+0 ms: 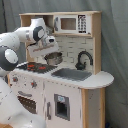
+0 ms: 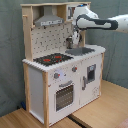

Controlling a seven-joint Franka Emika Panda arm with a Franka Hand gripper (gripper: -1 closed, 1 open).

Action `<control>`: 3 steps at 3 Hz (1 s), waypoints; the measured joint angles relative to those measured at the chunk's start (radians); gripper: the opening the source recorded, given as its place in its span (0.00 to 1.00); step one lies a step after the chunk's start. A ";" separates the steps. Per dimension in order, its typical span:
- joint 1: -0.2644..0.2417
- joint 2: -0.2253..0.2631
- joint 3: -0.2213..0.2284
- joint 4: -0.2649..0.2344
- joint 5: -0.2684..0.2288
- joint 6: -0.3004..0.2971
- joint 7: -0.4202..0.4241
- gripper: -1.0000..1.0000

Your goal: Play with the kitchen

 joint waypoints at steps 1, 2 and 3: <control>0.001 0.000 0.068 0.072 0.004 0.015 0.007 0.00; -0.015 0.000 0.151 0.126 0.004 0.052 0.011 0.00; -0.043 0.000 0.234 0.163 0.005 0.087 0.011 0.00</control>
